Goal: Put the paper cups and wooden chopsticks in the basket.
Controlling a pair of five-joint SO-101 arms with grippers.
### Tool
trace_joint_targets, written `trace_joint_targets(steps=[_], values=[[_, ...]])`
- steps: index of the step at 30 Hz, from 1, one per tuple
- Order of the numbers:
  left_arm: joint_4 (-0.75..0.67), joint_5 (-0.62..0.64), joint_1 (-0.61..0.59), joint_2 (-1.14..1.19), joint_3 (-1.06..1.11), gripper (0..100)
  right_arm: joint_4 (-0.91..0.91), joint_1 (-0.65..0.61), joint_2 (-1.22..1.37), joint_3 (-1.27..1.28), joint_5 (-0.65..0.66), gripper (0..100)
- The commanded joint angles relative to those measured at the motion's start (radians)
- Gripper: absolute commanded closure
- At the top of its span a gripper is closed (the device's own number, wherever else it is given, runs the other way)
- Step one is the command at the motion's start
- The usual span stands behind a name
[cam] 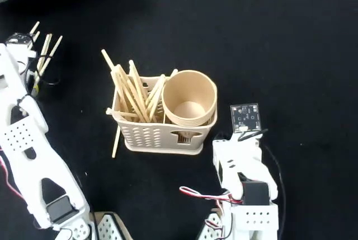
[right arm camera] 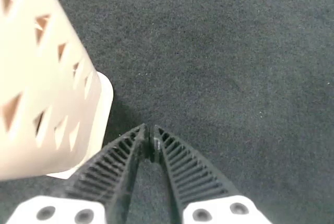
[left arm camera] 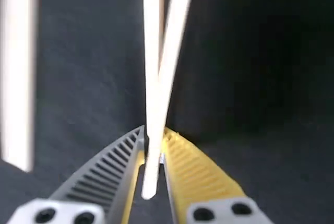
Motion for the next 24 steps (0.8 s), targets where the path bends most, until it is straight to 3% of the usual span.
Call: trace_joint_targets(steps=[1, 4, 13, 18, 24], values=[[0.021, 0.044, 0.090, -0.388, 0.354, 97, 0.008, -0.009, -0.054, -0.005, 0.000, 98.4], [-0.038, 0.072, 0.150, -0.689, 0.619, 97, 0.008, -0.009, -0.054, -0.005, 0.000, 98.4], [-0.511, 0.184, 0.205, -1.398, 1.360, 97, 0.008, -0.009, -0.054, -0.005, 0.000, 98.4], [-0.634, 0.296, 0.205, -1.725, 1.575, 97, 0.008, -0.009, -0.054, -0.005, 0.000, 98.4], [-0.646, 0.494, 0.206, -2.104, 1.685, 97, 0.008, -0.009, -0.054, -0.005, 0.000, 98.4]])
